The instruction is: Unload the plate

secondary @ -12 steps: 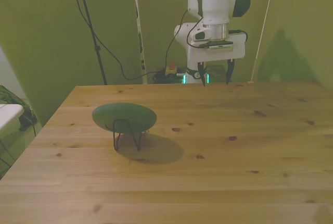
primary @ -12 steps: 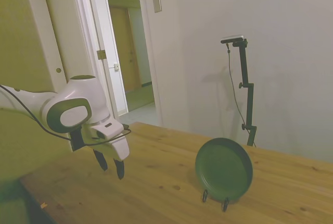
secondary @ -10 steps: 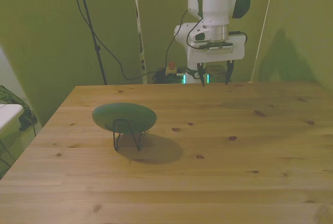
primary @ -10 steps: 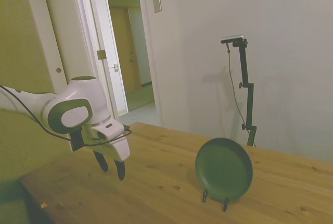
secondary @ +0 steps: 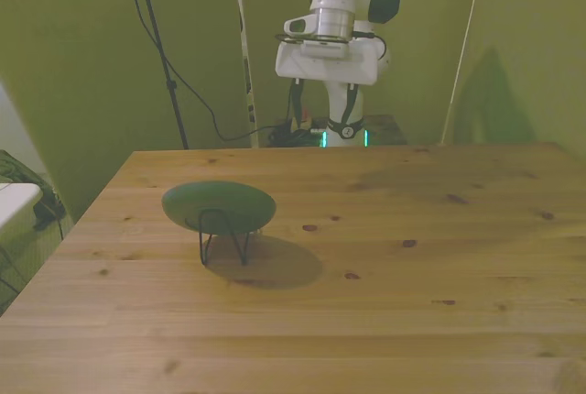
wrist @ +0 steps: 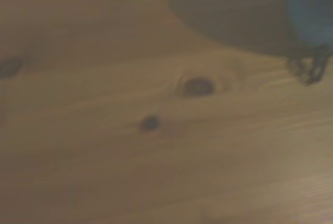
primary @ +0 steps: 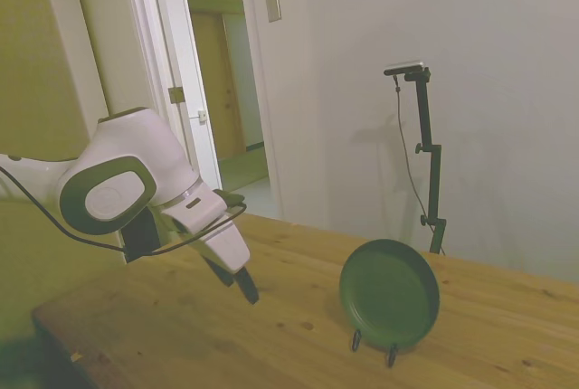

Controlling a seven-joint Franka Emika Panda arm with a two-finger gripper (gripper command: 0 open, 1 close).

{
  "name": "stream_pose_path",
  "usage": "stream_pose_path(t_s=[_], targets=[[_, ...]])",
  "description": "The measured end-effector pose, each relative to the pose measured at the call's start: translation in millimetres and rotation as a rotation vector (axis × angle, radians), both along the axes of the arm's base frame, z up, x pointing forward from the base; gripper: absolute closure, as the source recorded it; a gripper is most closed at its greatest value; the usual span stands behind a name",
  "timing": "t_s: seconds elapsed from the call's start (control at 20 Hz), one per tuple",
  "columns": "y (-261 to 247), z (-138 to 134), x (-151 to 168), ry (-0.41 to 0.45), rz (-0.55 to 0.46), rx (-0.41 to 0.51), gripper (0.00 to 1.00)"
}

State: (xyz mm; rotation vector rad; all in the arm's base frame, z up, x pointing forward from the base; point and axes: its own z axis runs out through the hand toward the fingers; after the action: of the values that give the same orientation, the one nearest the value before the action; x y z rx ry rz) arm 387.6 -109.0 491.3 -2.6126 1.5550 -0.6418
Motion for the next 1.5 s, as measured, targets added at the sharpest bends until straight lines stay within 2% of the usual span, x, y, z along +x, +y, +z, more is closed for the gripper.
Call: stream_pose_path(t_s=[0.15,0.55,0.9,1.0,1.3,1.5], targets=[[-37,8,12,-0.092,-0.1,-0.056,0.0],[-117,35,63,-0.209,-0.271,-0.091,0.0],[-131,51,100,-0.279,-0.309,-0.071,0.0],[-111,58,105,-0.292,-0.244,-0.042,0.0],[-125,58,102,-0.33,-0.265,-0.046,0.0],[-136,48,117,-0.372,-0.29,-0.029,0.0]])
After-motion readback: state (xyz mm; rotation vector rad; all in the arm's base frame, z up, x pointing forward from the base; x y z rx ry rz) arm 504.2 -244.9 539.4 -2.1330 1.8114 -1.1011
